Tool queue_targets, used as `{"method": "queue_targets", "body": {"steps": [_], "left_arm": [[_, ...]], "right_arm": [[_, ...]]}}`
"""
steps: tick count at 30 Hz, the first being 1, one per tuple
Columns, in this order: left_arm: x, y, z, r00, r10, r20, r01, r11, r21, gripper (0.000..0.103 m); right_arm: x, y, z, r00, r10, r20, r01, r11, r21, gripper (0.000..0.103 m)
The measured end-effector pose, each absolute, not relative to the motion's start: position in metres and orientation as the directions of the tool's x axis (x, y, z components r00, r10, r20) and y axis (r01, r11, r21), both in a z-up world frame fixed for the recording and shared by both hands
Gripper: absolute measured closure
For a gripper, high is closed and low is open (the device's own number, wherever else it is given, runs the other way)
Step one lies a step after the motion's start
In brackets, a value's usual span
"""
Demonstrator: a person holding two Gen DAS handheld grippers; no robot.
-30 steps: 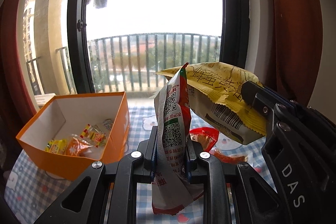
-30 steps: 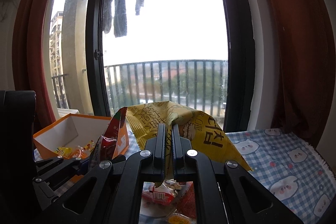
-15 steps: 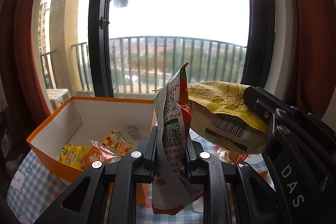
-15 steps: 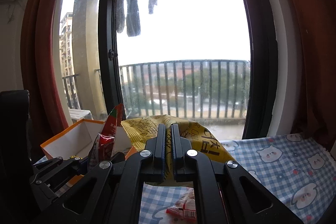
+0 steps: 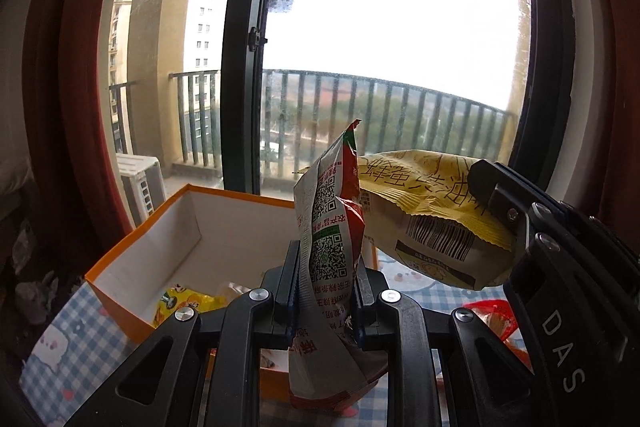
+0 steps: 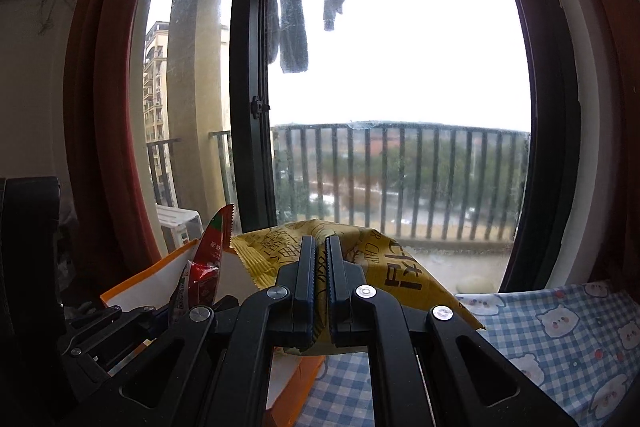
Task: Organize snacks
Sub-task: 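Carry the white-and-red packet in left tool while right tool carries the chip bag to the box, then open left tool over the box while right tool releases the chip bag inside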
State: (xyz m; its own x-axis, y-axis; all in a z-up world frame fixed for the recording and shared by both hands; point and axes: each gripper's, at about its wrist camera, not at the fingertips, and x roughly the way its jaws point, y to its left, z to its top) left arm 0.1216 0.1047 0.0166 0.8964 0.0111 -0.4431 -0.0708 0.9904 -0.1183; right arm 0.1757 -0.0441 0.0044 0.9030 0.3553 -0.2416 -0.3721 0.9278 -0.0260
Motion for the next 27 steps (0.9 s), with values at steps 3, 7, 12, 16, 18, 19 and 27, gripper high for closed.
{"method": "queue_targets", "body": {"steps": [3,7,12,16,18,19,27], "left_arm": [[0.125,0.120,0.017,0.895,0.036,-0.444,-0.103,0.987,-0.126,0.084],[0.135,0.141,0.016,0.887,0.084,-0.453,-0.160,0.978,-0.132,0.083],[0.151,0.167,0.007,0.862,0.132,-0.489,-0.239,0.957,-0.163,0.080],[0.169,0.179,-0.011,0.824,0.164,-0.542,-0.282,0.949,-0.141,0.076],[0.179,0.188,-0.025,0.794,0.183,-0.580,-0.308,0.943,-0.124,0.072],[0.184,0.190,-0.033,0.776,0.191,-0.601,-0.319,0.941,-0.112,0.072],[0.197,0.189,-0.060,0.718,0.187,-0.671,-0.337,0.936,-0.100,0.023]], "right_arm": [[0.179,-0.029,0.006,0.897,0.374,-0.234,-0.390,0.920,-0.026,0.095],[0.188,-0.010,0.003,0.868,0.442,-0.228,-0.450,0.893,0.015,0.095],[0.211,0.016,-0.007,0.755,0.615,-0.226,-0.599,0.788,0.145,0.095],[0.231,0.038,-0.021,0.696,0.660,-0.283,-0.632,0.750,0.194,0.095],[0.244,0.046,-0.032,0.668,0.660,-0.343,-0.631,0.747,0.208,0.095],[0.251,0.052,-0.040,0.649,0.652,-0.392,-0.626,0.750,0.211,0.091],[0.287,0.061,-0.084,0.537,0.557,-0.634,-0.522,0.810,0.269,0.031]]}}
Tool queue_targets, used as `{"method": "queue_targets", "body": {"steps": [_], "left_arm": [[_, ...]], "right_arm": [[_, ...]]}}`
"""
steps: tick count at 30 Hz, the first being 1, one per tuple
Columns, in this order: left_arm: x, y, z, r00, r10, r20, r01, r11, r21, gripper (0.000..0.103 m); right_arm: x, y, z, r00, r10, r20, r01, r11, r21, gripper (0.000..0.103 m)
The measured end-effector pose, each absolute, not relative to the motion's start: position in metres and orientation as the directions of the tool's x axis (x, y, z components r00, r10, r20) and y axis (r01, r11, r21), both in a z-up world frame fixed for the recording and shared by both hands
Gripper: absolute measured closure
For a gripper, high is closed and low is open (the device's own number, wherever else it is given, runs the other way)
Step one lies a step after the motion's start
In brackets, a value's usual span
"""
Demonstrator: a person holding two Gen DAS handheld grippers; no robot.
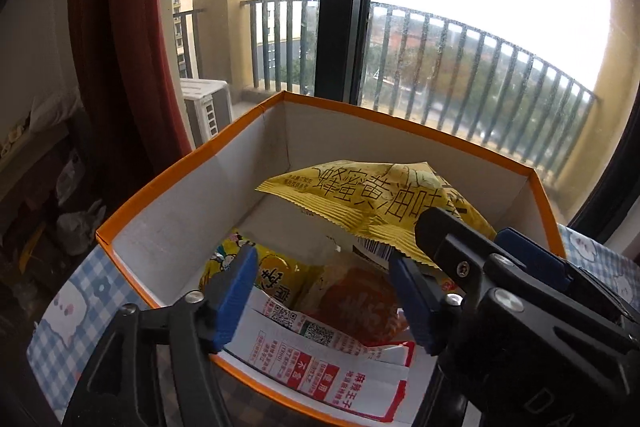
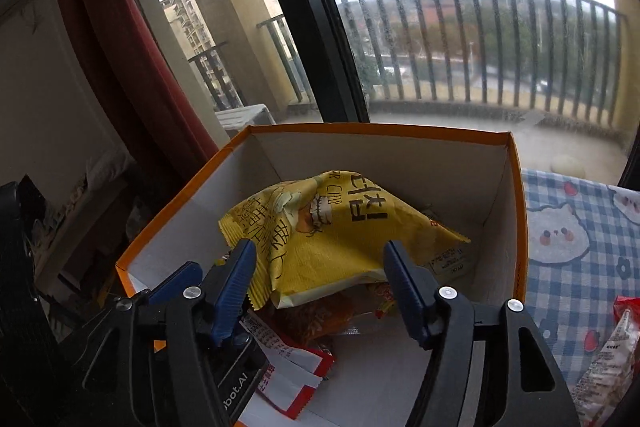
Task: Organize snacks
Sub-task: 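Open left tool over the box while right tool releases the chip bag inside, then withdraw both tools from the box back toward the remaining snacks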
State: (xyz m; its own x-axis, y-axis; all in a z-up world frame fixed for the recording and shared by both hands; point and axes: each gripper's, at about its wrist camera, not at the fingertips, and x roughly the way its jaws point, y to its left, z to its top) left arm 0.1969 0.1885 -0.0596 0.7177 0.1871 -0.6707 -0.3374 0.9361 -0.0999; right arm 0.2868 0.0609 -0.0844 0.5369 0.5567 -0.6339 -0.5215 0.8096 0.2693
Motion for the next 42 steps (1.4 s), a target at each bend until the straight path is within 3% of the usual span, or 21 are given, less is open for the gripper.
{"method": "queue_targets", "body": {"steps": [4,9,25,42], "left_arm": [[0.198,0.187,-0.058,0.722,0.183,-0.668,-0.327,0.940,-0.096,0.013],[0.191,0.187,-0.055,0.723,0.195,-0.663,-0.330,0.940,-0.083,0.005],[0.166,0.161,-0.042,0.756,0.148,-0.637,-0.278,0.955,-0.107,0.005],[0.142,0.097,-0.028,0.789,0.039,-0.614,-0.135,0.985,-0.111,0.005]], "right_arm": [[0.281,0.056,-0.076,0.577,0.527,-0.624,-0.512,0.829,0.226,0.021],[0.276,0.054,-0.071,0.603,0.501,-0.621,-0.506,0.842,0.188,0.017],[0.253,0.020,-0.055,0.679,0.454,-0.578,-0.491,0.865,0.103,0.009],[0.220,-0.048,-0.037,0.712,0.421,-0.562,-0.460,0.884,0.080,0.009]]}}
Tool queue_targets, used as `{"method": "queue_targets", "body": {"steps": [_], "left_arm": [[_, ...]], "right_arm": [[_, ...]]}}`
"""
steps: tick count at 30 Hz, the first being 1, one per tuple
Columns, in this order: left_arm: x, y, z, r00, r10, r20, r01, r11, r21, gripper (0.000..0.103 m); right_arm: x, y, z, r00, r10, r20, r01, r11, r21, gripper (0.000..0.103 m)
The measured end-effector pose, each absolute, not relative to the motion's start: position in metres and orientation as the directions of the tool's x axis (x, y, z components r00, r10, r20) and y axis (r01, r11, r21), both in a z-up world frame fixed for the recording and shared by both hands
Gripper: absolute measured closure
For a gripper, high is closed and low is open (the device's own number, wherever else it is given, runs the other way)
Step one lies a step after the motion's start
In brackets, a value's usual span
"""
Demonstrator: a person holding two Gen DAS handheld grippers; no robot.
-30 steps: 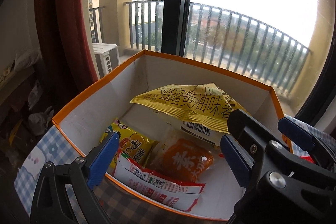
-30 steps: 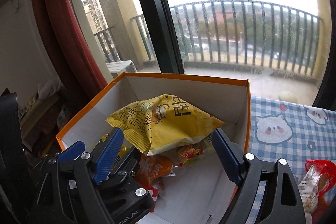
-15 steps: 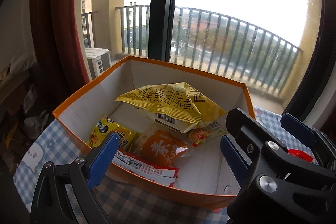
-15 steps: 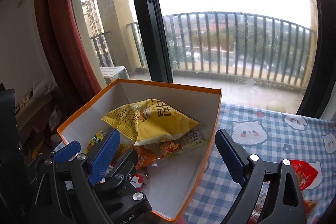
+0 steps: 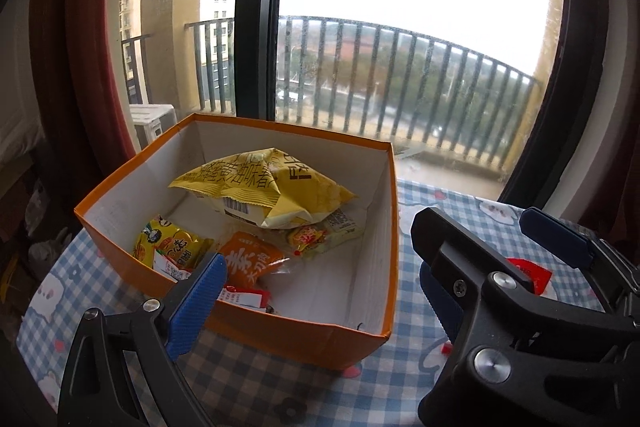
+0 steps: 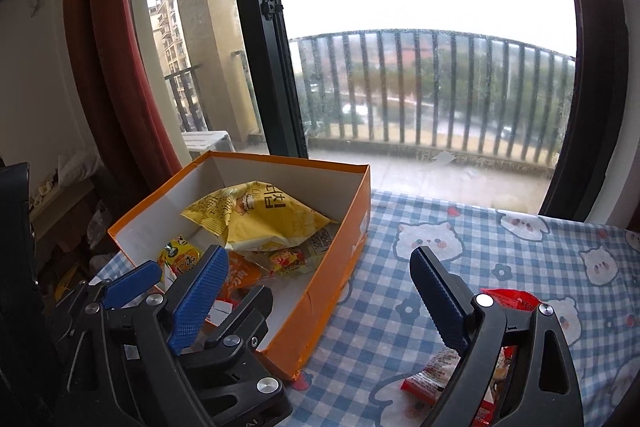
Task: Organize snacks
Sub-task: 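Withdraw both tools from the box back toward the remaining snacks, then move left tool to the yellow DUDU jelly cup while right tool approaches the red meat packet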
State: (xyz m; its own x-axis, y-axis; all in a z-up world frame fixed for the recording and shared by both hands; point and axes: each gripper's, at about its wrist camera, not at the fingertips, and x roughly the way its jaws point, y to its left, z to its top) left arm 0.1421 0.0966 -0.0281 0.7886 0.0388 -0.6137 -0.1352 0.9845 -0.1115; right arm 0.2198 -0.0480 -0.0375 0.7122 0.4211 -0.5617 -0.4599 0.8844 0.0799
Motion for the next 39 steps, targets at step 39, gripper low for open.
{"method": "queue_targets", "body": {"steps": [39], "left_arm": [[0.083,-0.063,-0.042,0.798,-0.190,-0.572,0.170,0.981,-0.090,0.001]], "right_arm": [[0.147,-0.213,-0.045,0.812,0.242,-0.531,-0.254,0.966,0.053,0.000]]}}
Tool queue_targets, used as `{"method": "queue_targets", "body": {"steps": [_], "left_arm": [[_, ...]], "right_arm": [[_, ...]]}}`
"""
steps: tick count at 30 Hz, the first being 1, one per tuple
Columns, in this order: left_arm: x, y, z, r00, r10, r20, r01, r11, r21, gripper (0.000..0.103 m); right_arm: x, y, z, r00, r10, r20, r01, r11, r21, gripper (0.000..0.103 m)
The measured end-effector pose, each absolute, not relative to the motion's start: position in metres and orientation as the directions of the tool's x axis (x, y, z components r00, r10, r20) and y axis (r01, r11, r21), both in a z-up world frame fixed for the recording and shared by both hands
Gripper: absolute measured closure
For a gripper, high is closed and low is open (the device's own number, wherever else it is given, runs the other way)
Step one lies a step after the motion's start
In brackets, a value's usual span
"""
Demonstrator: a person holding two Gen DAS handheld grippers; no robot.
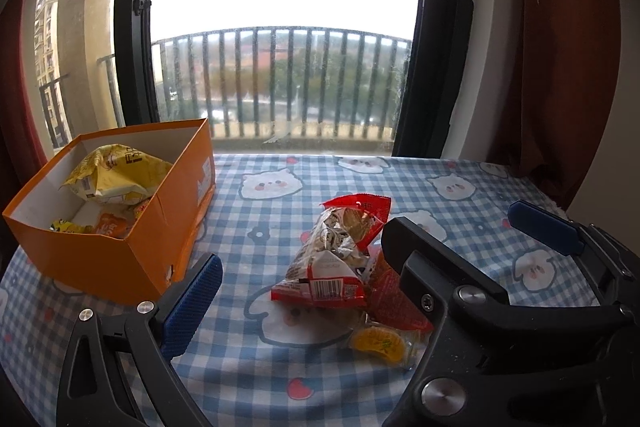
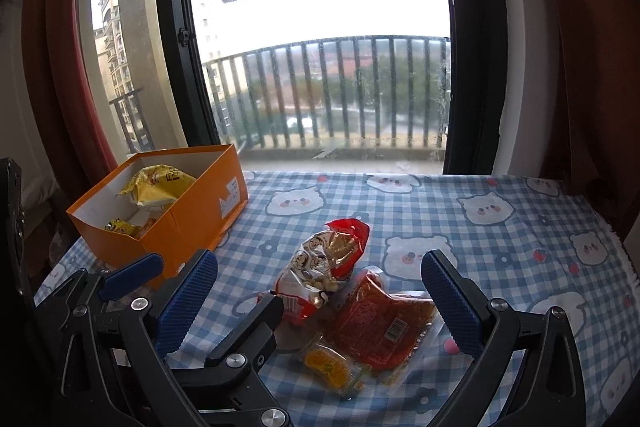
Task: Organize snacks
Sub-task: 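Move left tool to the yellow DUDU jelly cup while right tool approaches the red meat packet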
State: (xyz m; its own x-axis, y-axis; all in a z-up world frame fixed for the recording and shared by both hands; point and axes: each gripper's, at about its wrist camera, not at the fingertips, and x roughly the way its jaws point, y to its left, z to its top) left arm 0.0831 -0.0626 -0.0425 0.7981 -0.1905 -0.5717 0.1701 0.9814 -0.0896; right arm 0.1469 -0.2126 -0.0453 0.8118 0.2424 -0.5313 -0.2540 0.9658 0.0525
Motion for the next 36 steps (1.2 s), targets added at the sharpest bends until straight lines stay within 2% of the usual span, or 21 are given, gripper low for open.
{"method": "queue_targets", "body": {"steps": [16,26,31,36], "left_arm": [[0.080,-0.100,-0.085,0.781,-0.205,-0.589,0.222,0.974,-0.045,0.001],[0.089,-0.112,-0.115,0.726,-0.210,-0.655,0.241,0.969,-0.043,0.001],[0.095,-0.117,-0.129,0.691,-0.214,-0.690,0.257,0.966,-0.043,0.004],[0.105,-0.121,-0.143,0.625,-0.237,-0.744,0.270,0.960,-0.078,0.014]], "right_arm": [[0.154,-0.246,-0.092,0.795,0.214,-0.567,-0.239,0.971,0.031,0.000],[0.163,-0.259,-0.123,0.771,0.196,-0.606,-0.231,0.973,0.020,0.000],[0.170,-0.267,-0.139,0.742,0.211,-0.637,-0.232,0.971,0.052,0.000],[0.179,-0.272,-0.155,0.696,0.225,-0.681,-0.225,0.970,0.090,0.000]]}}
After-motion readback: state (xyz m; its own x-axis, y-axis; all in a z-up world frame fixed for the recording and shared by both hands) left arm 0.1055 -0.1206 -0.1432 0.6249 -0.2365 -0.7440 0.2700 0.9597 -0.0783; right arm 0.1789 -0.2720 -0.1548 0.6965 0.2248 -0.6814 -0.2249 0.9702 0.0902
